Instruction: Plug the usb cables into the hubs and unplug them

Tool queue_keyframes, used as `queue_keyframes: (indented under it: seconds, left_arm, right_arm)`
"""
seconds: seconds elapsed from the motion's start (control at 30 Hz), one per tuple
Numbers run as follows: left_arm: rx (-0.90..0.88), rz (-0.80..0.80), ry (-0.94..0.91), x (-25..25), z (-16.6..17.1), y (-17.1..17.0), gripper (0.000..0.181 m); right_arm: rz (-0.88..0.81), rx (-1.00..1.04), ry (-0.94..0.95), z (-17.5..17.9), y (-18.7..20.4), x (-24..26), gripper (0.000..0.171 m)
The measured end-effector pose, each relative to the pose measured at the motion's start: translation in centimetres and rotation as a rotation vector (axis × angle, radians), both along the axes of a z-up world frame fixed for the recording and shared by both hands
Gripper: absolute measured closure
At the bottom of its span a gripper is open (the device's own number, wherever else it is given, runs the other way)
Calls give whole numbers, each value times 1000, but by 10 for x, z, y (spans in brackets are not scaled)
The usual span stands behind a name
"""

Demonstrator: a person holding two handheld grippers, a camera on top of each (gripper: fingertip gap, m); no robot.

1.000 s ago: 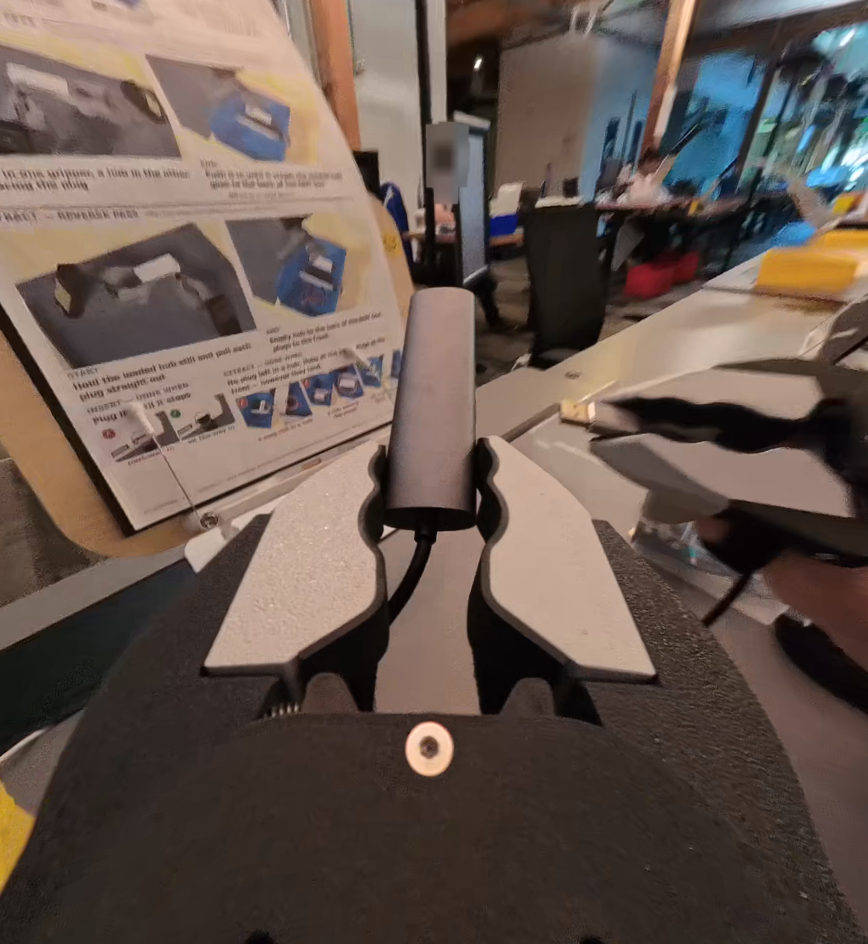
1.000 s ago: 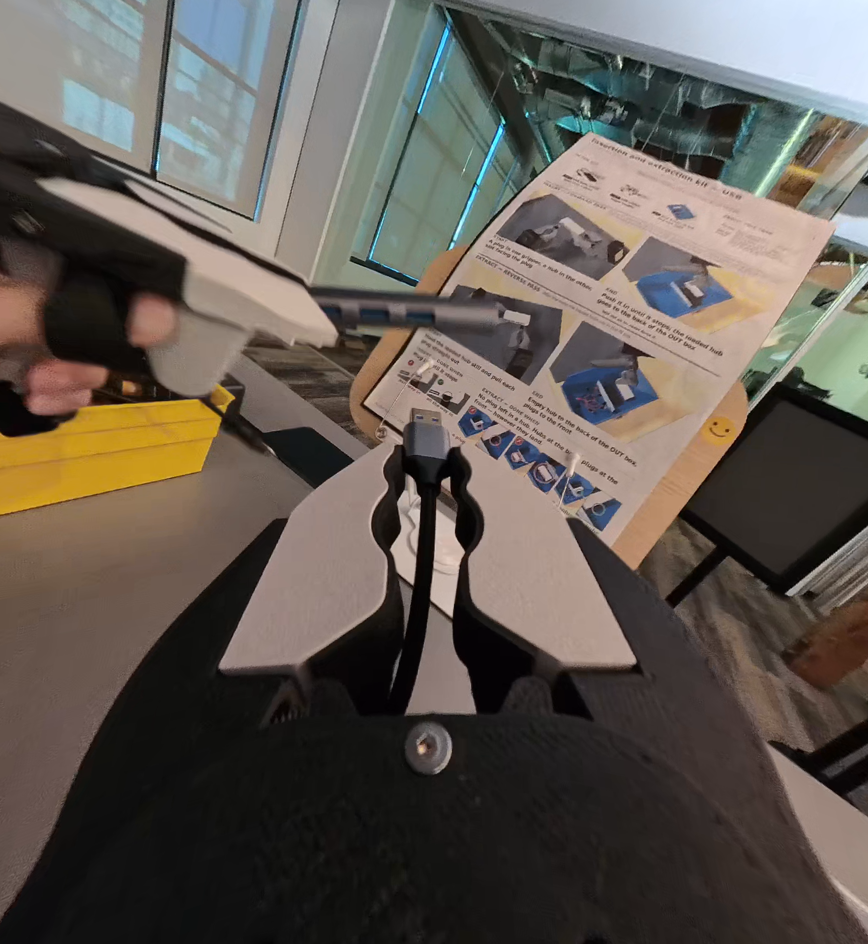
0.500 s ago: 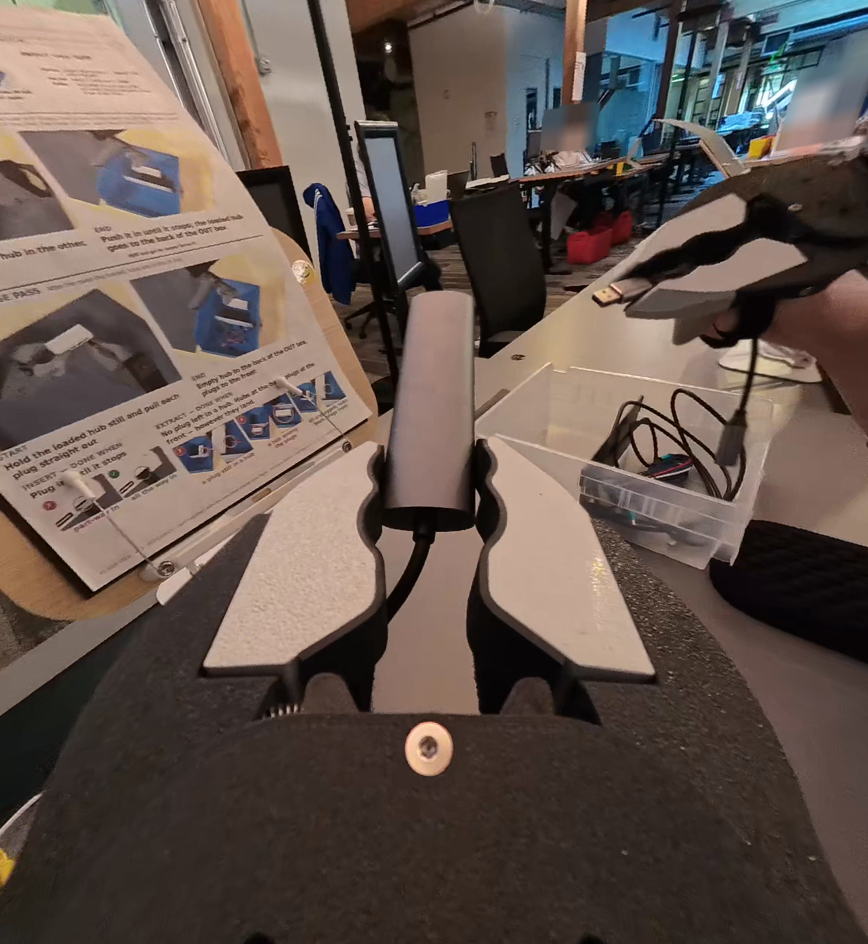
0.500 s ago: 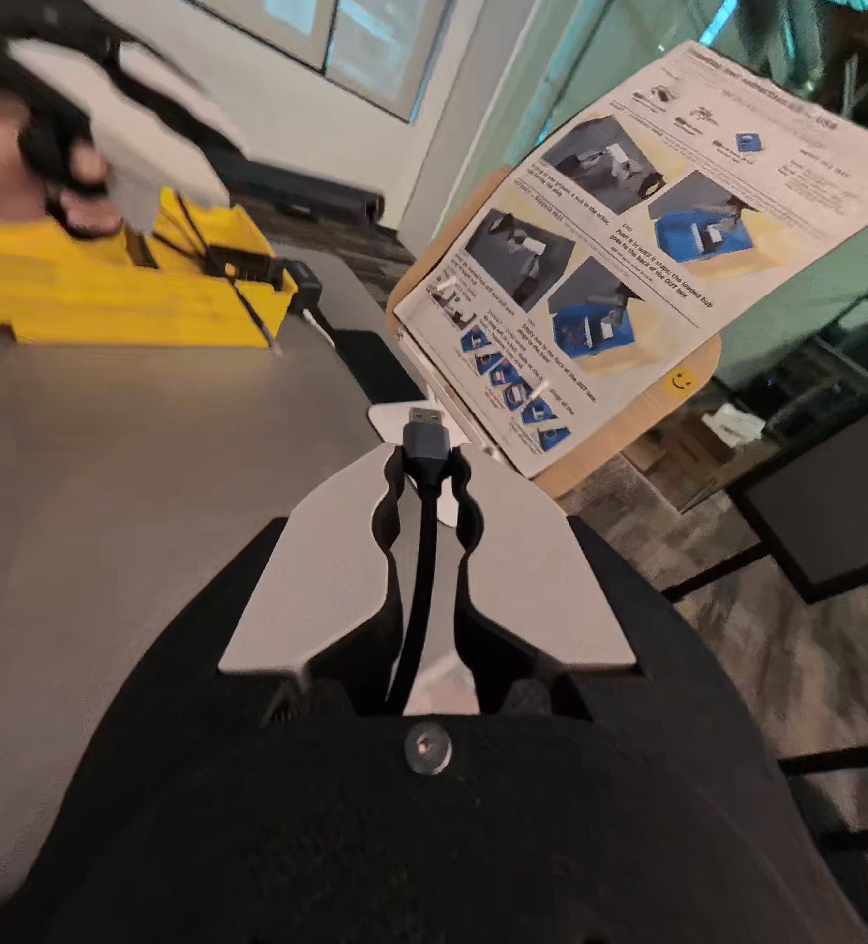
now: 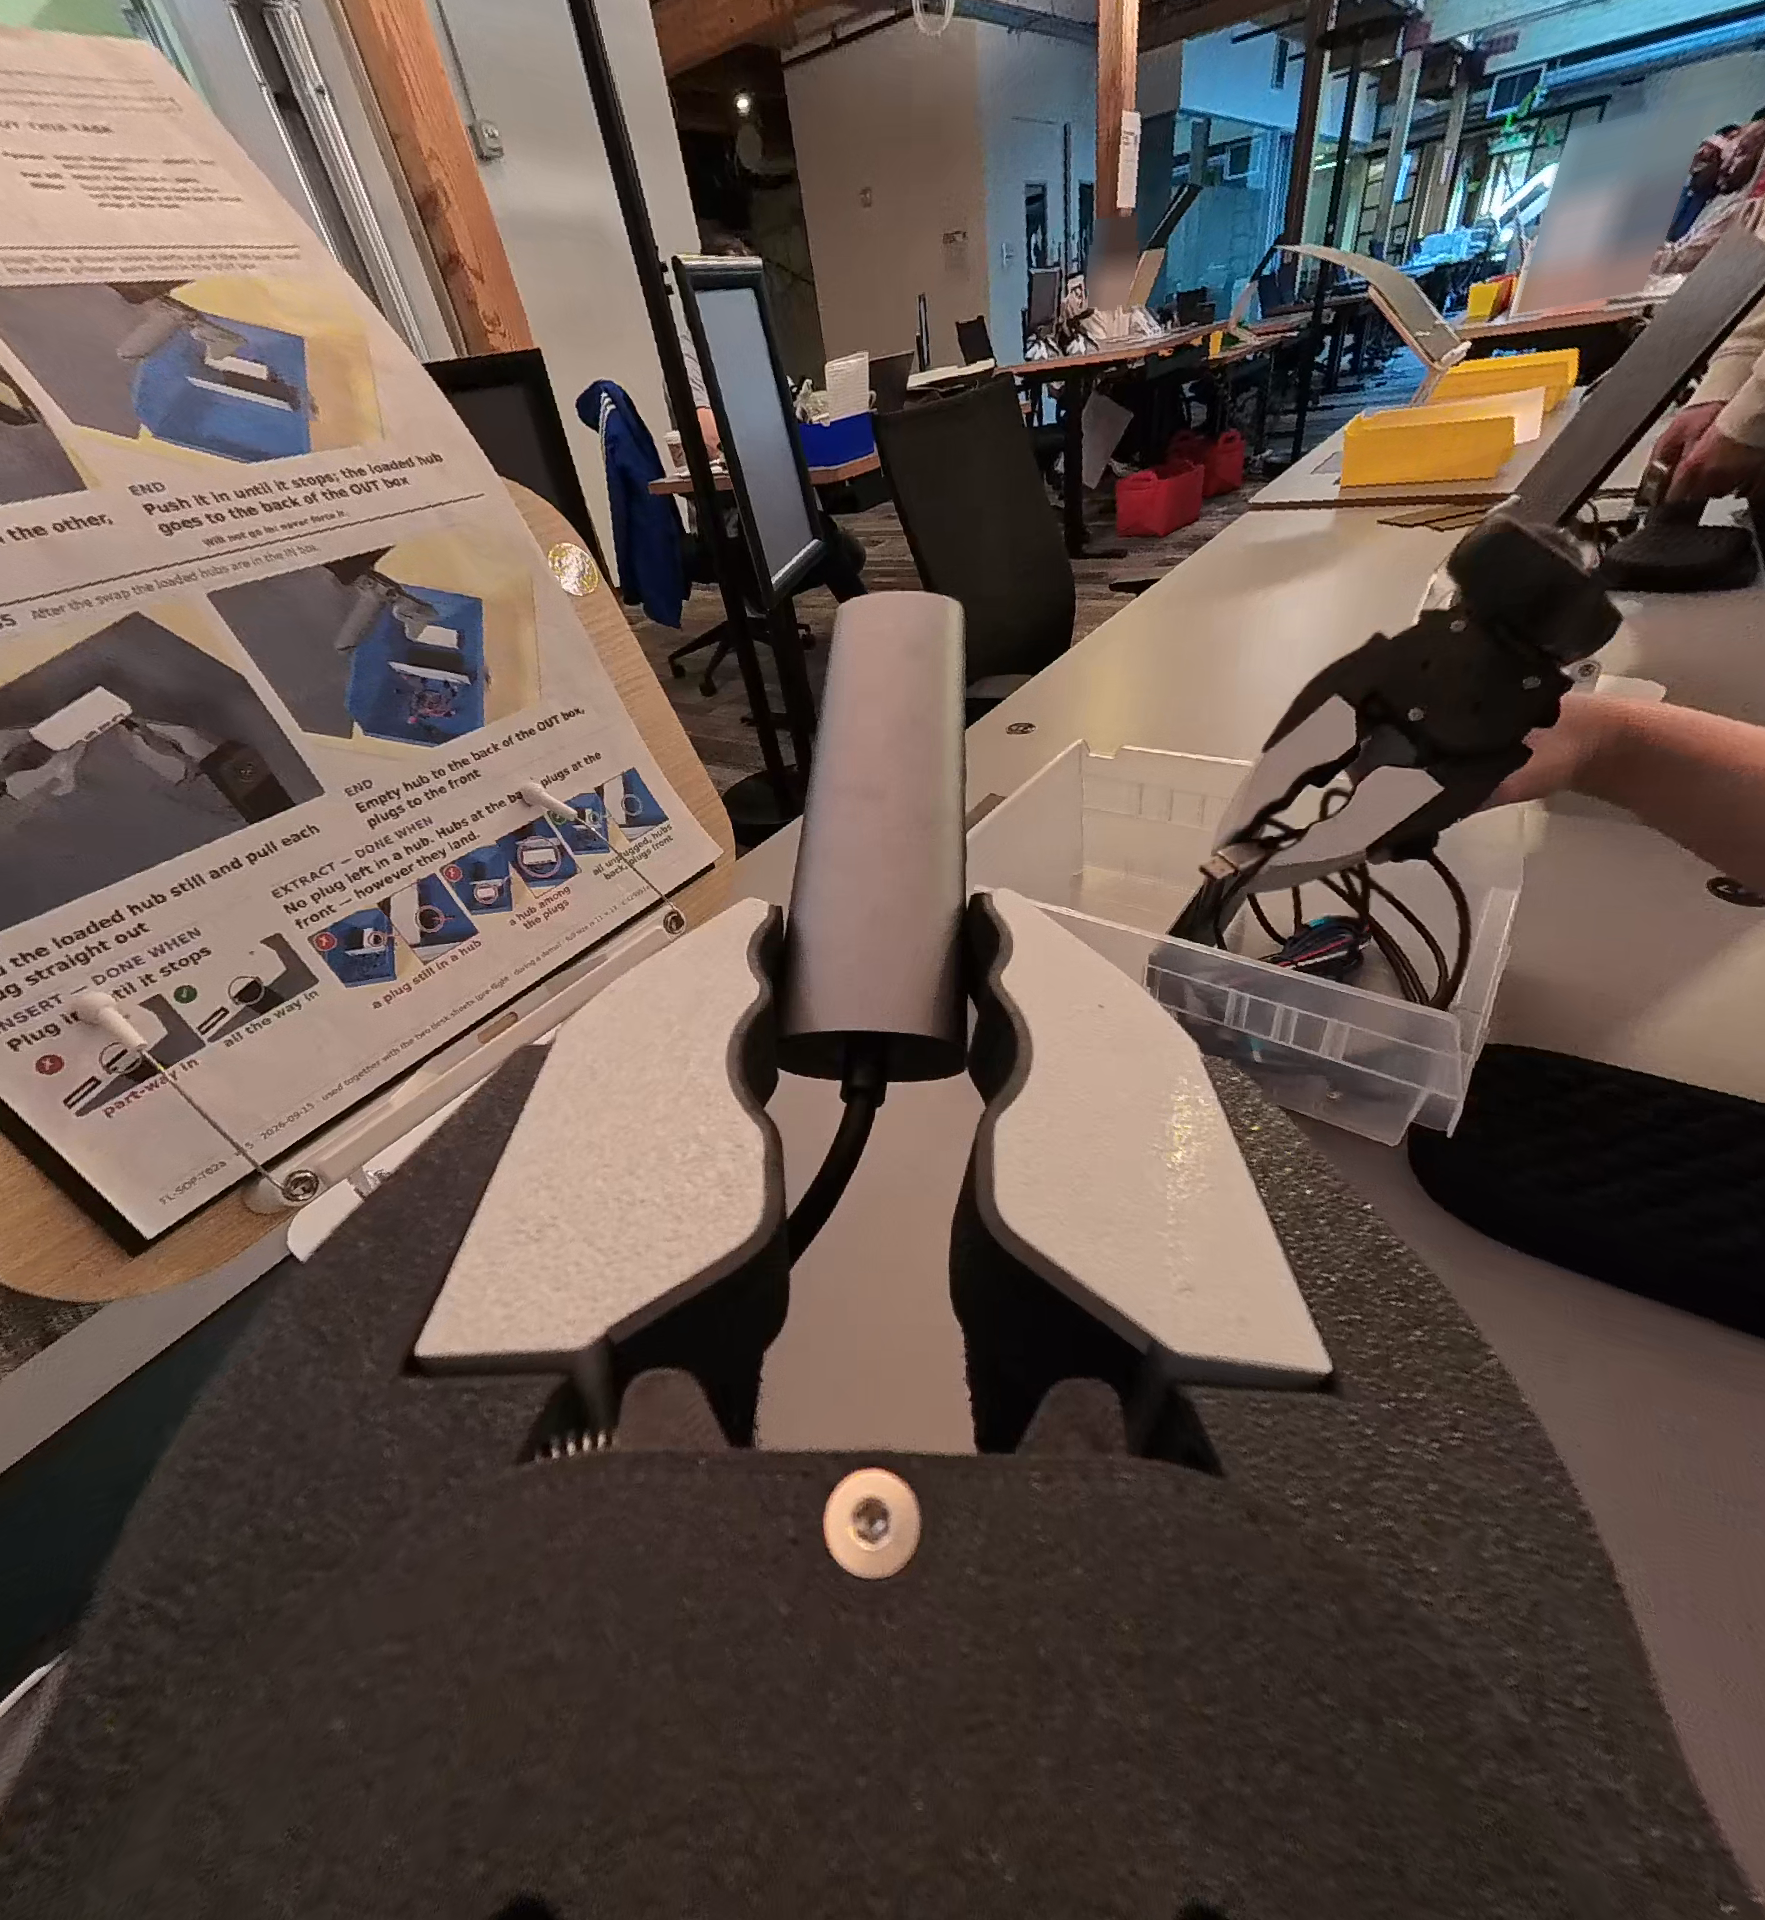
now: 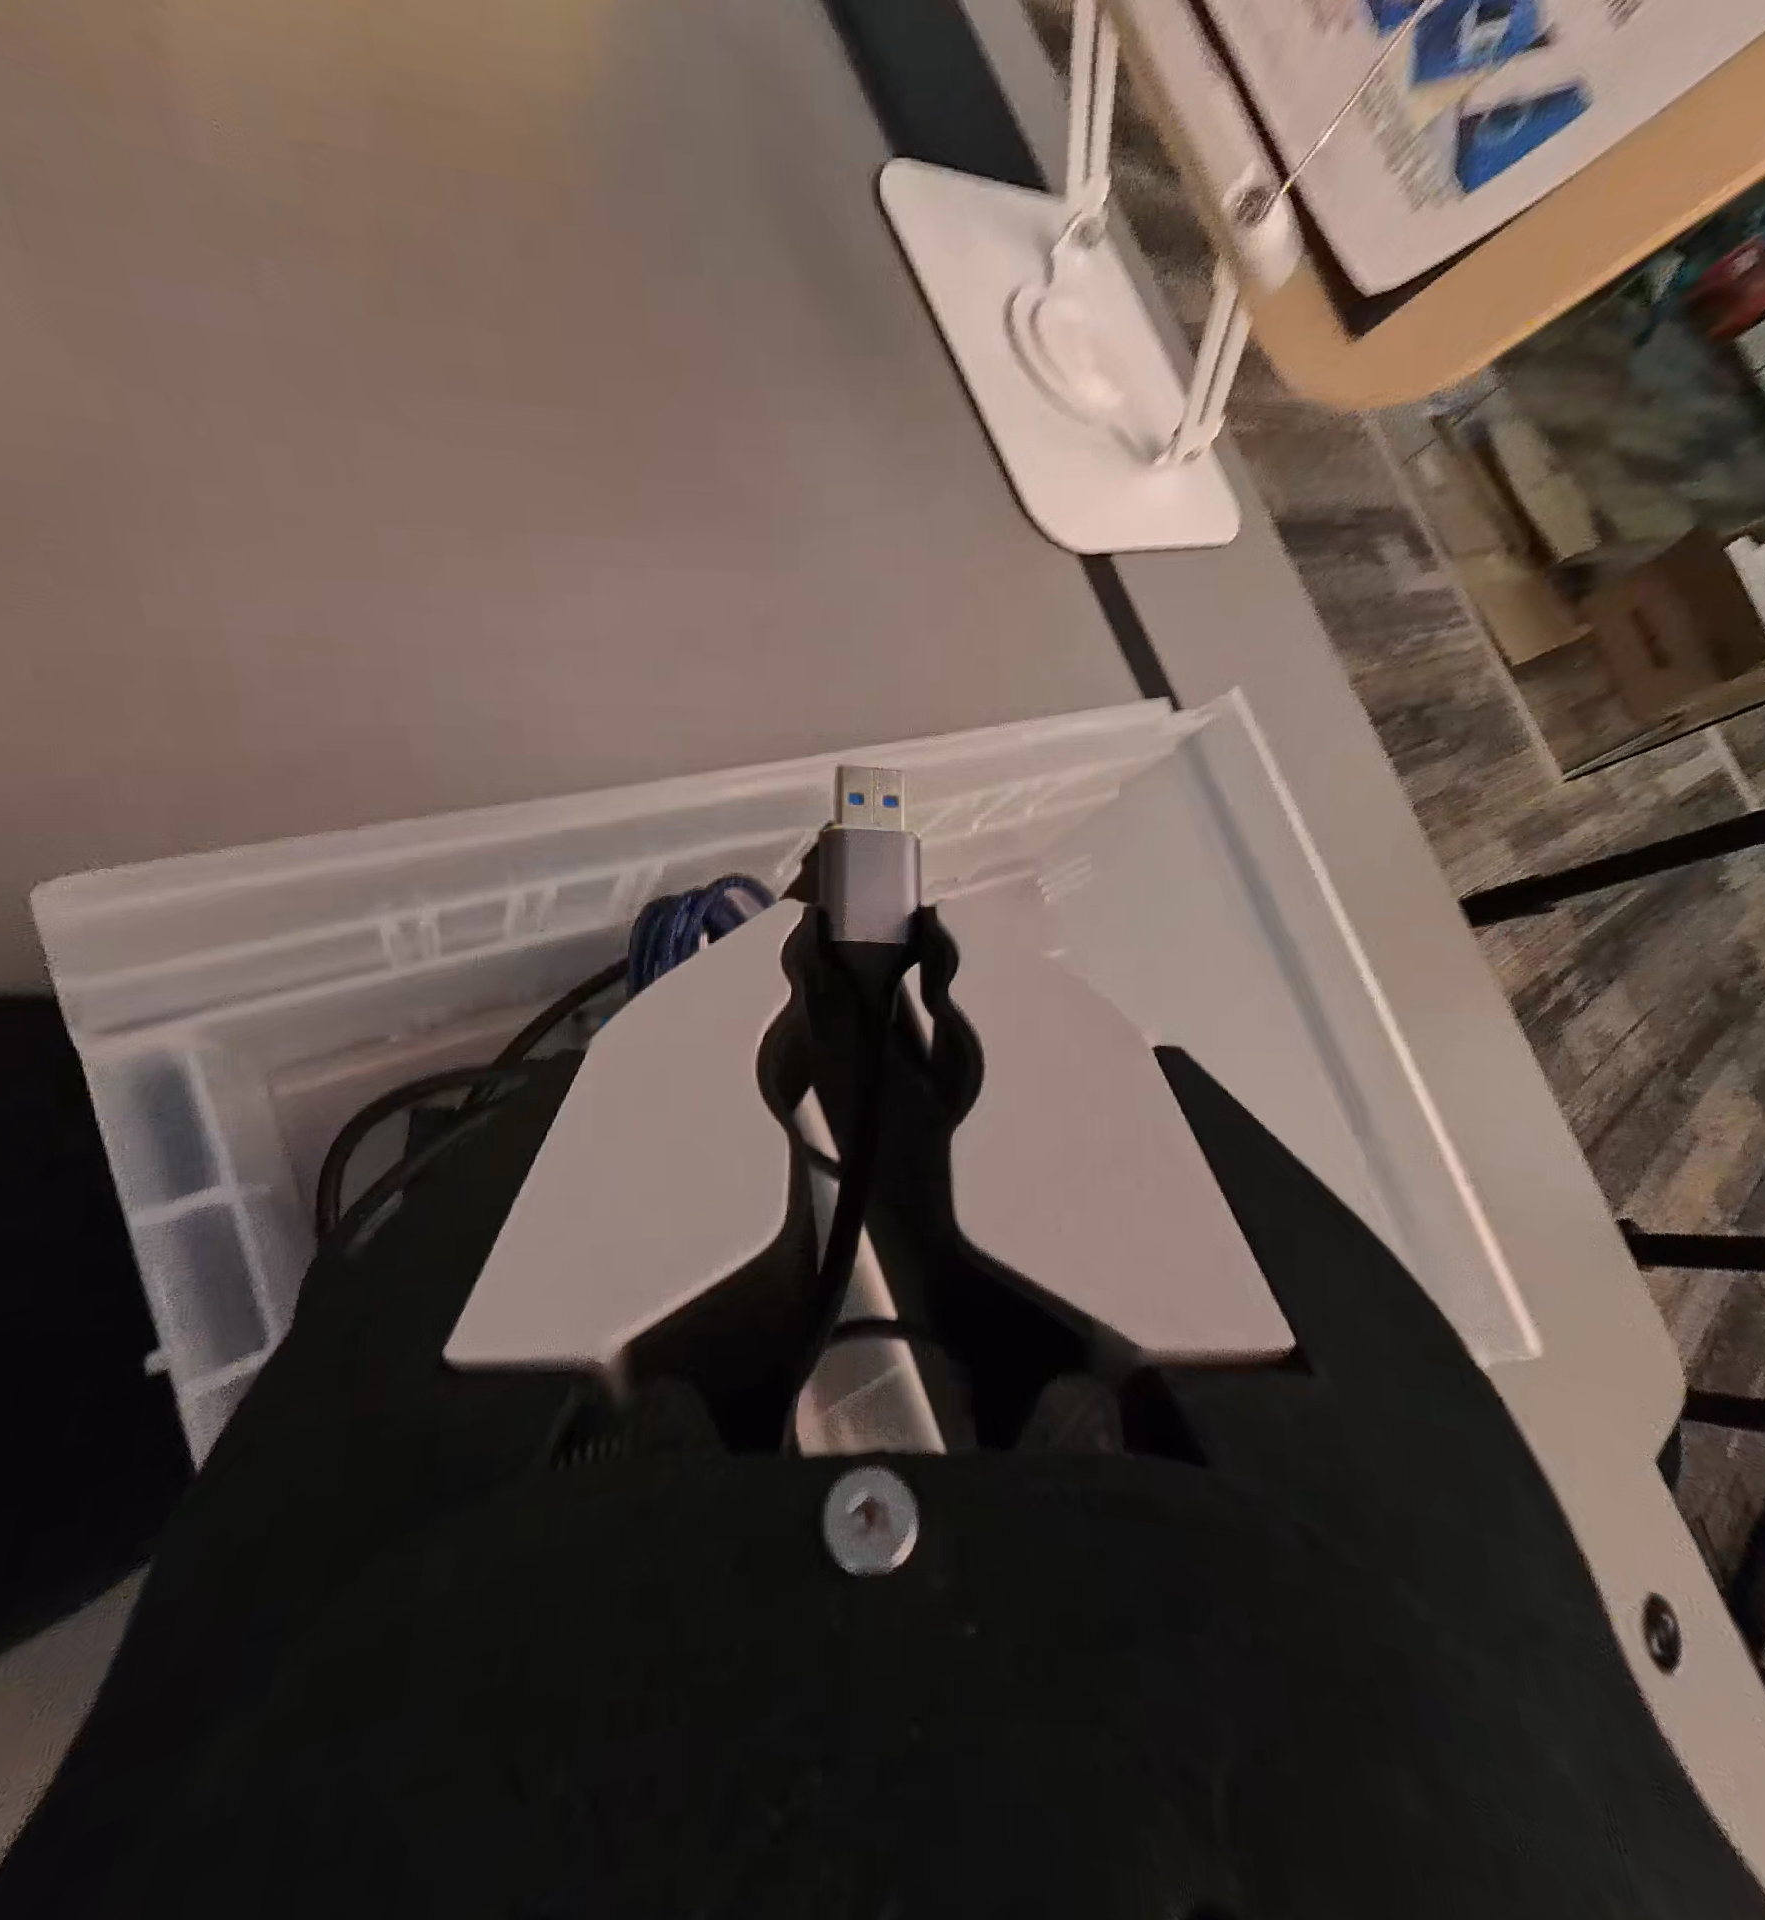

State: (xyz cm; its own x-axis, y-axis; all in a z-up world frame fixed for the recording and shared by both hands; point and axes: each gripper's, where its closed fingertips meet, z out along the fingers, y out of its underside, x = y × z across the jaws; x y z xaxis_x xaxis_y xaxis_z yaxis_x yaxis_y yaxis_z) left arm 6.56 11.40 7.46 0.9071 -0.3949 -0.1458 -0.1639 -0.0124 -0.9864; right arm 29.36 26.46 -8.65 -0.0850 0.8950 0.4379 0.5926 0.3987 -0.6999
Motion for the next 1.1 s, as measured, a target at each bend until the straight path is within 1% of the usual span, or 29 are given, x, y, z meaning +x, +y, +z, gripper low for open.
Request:
queue_keyframes:
  seconds: [0.2, 0.27, 0.33, 0.4, 0.5, 0.6, 0.7, 0.77, 0.83, 0.87, 0.97, 1.03, 1.1]
  left_arm:
    - [-17, -1, 0, -1, -5, 4, 148]
    - [-24, -5, -2, 0, -7, 5, 148]
    - [-31, -9, -1, 1, -8, 5, 148]
    - [-34, -9, 2, 1, -9, 6, 148]
    - [-38, -12, 5, 2, -9, 6, 148]
    - [-41, -18, 7, 3, -10, 6, 148]
    - [-44, -33, 8, 6, -10, 5, 148]
    - [-47, -45, 17, 9, -11, 4, 148]
    - [-50, -54, 27, 13, -12, 4, 148]
    - [-53, -60, 34, 14, -12, 3, 148]
    - [-74, -81, 48, 19, -15, 1, 148]
    - [-98, -102, 52, 23, -18, -1, 148]
    - [-130, -124, 48, 27, -22, -2, 148]
  right_arm:
    - [-11, -16, -132, -12, 4, 17, 150]
    - [-18, -40, -174, -13, 4, 23, 146]
    - [-38, -51, -225, -13, 6, 29, 137]
    - [-46, -49, -281, -7, 7, 36, 135]
    - [-49, -56, -315, 18, 2, 40, 128]
    - [-38, -5, -289, 60, -5, 33, 129]
    - [4, 179, -157, 122, -17, 10, 128]
    - [57, 333, -43, 163, -34, -12, 128]
    - [119, 470, 55, 195, -57, -35, 128]
    - [156, 527, 89, 206, -70, -47, 127]
    - [270, 658, 131, 215, -106, -83, 127]
    - [342, 721, 126, 208, -125, -107, 127]
    - [398, 795, 89, 194, -136, -126, 126]
